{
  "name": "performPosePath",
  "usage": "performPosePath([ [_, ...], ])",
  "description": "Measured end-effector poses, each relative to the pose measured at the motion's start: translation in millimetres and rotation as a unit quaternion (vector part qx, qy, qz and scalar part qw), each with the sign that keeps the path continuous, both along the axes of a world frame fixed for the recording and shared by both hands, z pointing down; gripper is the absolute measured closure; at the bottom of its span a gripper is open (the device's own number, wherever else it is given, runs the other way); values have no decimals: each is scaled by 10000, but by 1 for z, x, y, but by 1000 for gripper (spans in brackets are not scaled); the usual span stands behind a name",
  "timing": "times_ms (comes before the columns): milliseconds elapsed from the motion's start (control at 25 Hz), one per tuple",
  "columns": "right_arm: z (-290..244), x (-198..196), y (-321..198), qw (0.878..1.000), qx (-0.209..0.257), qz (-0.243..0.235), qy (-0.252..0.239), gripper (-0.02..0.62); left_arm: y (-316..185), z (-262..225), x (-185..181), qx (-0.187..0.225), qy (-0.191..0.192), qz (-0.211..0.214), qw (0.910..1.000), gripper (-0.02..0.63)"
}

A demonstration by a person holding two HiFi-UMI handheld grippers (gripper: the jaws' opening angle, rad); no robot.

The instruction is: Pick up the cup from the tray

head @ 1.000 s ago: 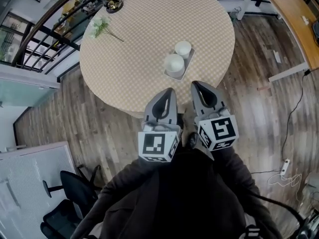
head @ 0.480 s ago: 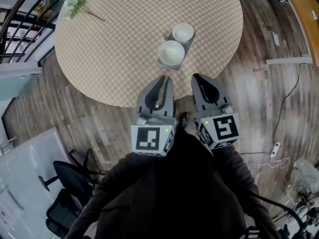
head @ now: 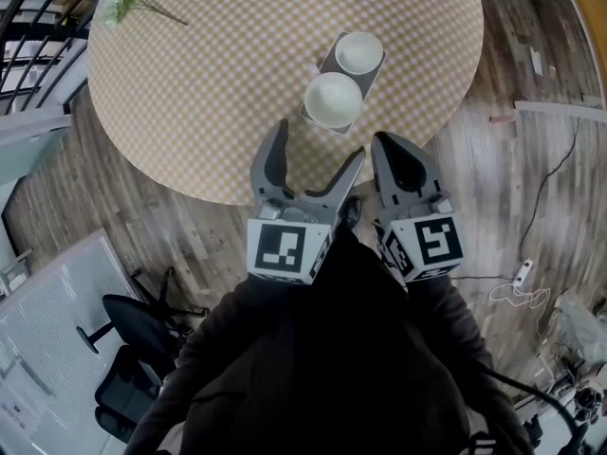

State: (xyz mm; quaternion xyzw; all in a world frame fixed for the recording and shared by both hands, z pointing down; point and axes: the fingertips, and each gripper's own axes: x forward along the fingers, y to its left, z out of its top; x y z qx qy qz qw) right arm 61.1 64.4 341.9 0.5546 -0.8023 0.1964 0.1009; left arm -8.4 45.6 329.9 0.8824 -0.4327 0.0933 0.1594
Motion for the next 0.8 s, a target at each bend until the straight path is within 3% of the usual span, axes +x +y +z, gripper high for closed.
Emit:
performPosePath([
  [400, 12, 20, -26, 9996, -139, 233, -103, 588, -37, 35, 19, -440, -367, 352, 9977, 92],
  [800, 25, 29, -37, 9989, -304, 326, -147, 588, -51, 54, 32, -483, -541, 543, 9959, 77],
])
